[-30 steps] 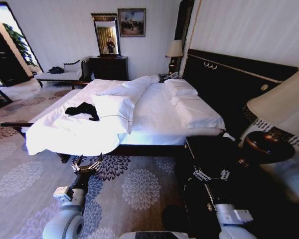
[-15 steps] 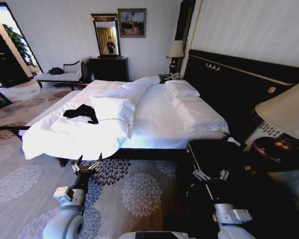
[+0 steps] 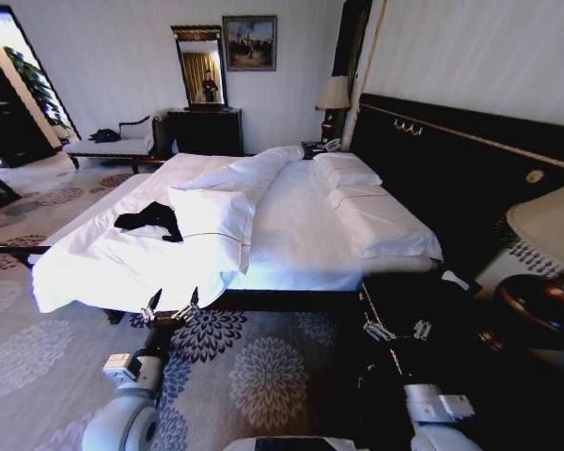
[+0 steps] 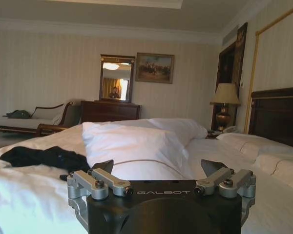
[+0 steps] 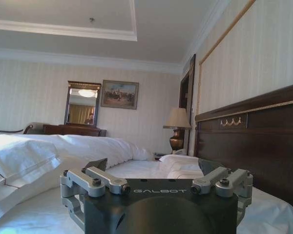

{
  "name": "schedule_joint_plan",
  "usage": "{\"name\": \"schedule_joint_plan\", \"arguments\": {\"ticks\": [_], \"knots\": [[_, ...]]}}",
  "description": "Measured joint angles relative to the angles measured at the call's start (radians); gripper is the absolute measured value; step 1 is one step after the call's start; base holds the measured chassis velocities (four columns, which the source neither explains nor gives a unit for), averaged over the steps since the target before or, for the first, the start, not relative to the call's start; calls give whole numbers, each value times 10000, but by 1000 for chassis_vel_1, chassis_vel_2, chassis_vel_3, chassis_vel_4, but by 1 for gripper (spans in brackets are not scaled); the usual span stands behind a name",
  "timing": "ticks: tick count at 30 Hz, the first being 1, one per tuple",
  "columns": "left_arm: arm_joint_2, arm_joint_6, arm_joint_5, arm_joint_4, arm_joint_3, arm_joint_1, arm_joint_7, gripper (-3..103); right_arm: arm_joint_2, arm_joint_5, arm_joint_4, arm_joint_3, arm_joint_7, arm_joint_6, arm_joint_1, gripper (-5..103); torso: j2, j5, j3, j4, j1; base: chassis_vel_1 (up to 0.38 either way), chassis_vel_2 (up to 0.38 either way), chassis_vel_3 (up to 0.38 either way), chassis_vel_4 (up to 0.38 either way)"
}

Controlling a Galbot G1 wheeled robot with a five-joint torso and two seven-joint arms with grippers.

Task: Fold the clothes on the bed.

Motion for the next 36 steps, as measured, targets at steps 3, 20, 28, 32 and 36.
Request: {"name": "schedule_joint_plan", "arguments": {"ticks": [3,20,28,32,36], "knots": [[-12,-33,-3,-3,11,-1,-5,100,-77,186,60,35,71,-132,-28,100,0,-2,0,0,0,-102,104,106,-119],[-75,-82,55,39,18,-12,-81,100,-273,1001,240,48,526,-951,-91,100,2,-2,-1,-1,-5,-83,69,71,-71],[-102,-105,67,127,29,-58,-96,100,-270,985,95,2,371,-876,-7,100,1,-2,0,1,-1,-152,168,159,-152],[-96,-108,71,167,31,-96,-96,100,-241,959,29,-32,352,-831,33,100,0,0,0,1,1,-192,167,195,-182],[-95,-119,72,216,31,-131,-96,100,-213,936,-13,-58,326,-778,52,100,0,-1,0,0,2,-200,169,183,-178]]}}
